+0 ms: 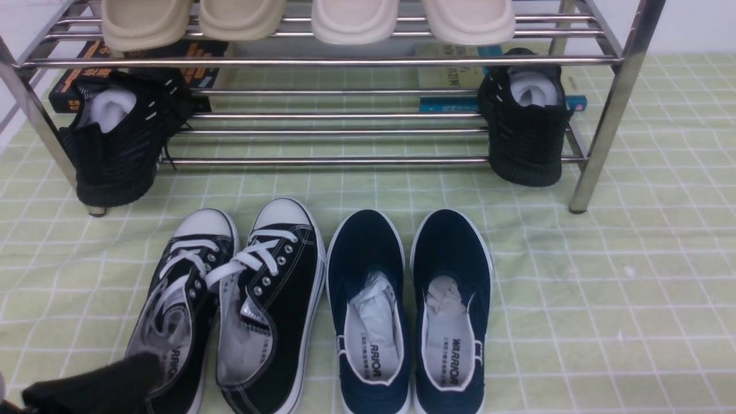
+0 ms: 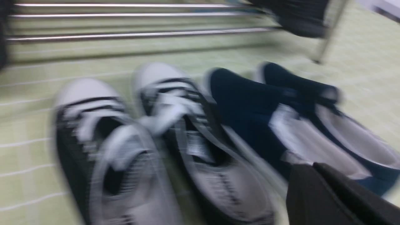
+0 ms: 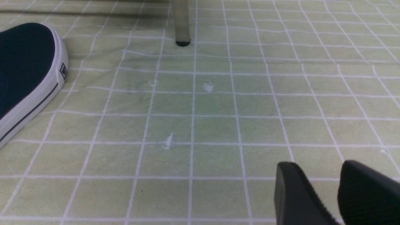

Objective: Take the shoes off the shelf with your hand from the green coffee tablecloth.

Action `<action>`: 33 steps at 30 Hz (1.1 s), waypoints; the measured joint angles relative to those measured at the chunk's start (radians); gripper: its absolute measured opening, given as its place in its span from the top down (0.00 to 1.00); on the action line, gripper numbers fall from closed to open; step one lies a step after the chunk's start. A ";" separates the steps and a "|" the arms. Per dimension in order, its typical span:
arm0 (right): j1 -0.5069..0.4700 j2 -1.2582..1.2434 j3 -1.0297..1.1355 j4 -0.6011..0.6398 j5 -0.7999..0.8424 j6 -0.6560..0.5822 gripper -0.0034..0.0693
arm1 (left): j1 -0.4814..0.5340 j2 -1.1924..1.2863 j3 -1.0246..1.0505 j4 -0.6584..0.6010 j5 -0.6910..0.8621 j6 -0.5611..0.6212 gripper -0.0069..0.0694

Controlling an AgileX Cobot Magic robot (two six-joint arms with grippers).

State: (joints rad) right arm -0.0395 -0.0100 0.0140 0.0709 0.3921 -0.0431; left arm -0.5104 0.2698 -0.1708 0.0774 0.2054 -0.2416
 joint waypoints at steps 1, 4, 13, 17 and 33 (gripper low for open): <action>0.000 0.000 0.000 0.000 0.000 0.000 0.62 | 0.054 -0.011 0.018 -0.004 -0.002 0.017 0.87; 0.000 0.000 0.000 0.000 0.000 0.000 0.62 | 0.187 -0.039 0.053 -0.011 0.008 0.036 0.86; 0.000 0.000 0.000 0.000 0.000 0.000 0.62 | 0.460 -0.234 0.191 0.013 0.102 0.041 0.85; 0.000 0.000 0.000 0.000 0.000 0.000 0.62 | 0.487 -0.277 0.195 0.022 0.141 0.041 0.84; 0.000 -0.001 0.000 0.000 0.000 0.000 0.62 | 0.487 -0.280 0.192 0.032 0.158 0.041 0.83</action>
State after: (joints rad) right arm -0.0395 -0.0108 0.0140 0.0709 0.3921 -0.0431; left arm -0.0235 -0.0106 0.0213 0.1089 0.3633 -0.2002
